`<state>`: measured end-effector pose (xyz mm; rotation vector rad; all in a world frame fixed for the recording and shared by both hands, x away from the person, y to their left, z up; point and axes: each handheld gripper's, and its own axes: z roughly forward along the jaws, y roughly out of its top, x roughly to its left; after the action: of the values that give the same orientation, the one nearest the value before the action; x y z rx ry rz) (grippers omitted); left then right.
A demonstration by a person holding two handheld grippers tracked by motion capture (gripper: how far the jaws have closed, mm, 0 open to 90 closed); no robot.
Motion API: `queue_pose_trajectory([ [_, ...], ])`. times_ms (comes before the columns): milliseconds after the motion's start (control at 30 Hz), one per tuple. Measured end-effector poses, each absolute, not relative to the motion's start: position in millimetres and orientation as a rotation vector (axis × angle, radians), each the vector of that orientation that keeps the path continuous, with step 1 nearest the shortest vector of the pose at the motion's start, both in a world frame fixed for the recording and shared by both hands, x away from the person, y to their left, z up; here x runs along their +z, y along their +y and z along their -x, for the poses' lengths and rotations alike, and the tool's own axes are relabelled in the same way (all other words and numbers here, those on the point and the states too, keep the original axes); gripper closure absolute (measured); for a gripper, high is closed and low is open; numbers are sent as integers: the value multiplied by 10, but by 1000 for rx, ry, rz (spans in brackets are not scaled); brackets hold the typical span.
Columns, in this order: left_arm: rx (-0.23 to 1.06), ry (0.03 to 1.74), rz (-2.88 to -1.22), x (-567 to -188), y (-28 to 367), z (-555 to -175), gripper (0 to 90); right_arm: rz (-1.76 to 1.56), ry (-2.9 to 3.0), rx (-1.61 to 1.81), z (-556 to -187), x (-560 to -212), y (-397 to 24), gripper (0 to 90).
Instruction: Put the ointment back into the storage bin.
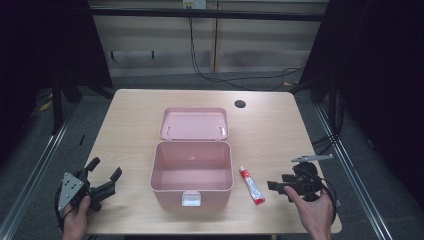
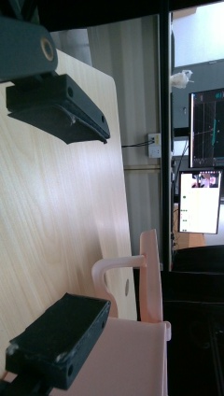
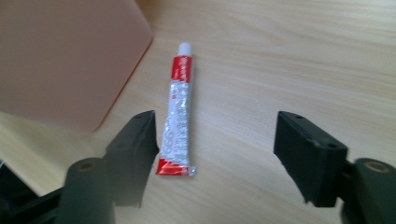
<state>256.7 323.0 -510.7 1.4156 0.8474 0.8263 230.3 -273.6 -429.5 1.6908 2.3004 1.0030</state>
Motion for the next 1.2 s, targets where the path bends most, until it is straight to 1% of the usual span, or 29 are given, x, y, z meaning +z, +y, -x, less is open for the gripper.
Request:
queue_pose_trajectory([
  [267, 827, 849, -1415, -5107, 3230, -2567, 155, -1682, 2431, 949, -2427, -4242, -2631, 321],
  [433, 827, 848, -1415, -5107, 3230, -2566, 155, -1678, 2525, 848, -2559, -4167, -2480, 331],
  [733, 828, 849, -1415, -5107, 3230, -2567, 155, -1679, 2615, 792, -2708, -4135, -2408, 341],
  [767, 828, 849, -1415, -5107, 3230, -2567, 155, -1673, 2630, 760, -2741, -4129, -2389, 365],
  [833, 828, 848, -1415, -5107, 3230, -2567, 155, -1671, 2634, 752, -2762, -4127, -2381, 367],
  [867, 828, 849, -1415, -5107, 3230, -2567, 155, -1664, 2647, 746, -2799, -4115, -2362, 404],
  [933, 828, 849, -1415, -5107, 3230, -2567, 155, -1653, 2659, 740, -2818, -4117, -2349, 405],
  [967, 827, 849, -1415, -5107, 3230, -2567, 155, -1644, 2671, 718, -2847, -4108, -2316, 430],
  [1200, 827, 849, -1415, -5107, 3230, -2567, 155, -1601, 2696, 640, -2932, -4069, -2230, 457],
])
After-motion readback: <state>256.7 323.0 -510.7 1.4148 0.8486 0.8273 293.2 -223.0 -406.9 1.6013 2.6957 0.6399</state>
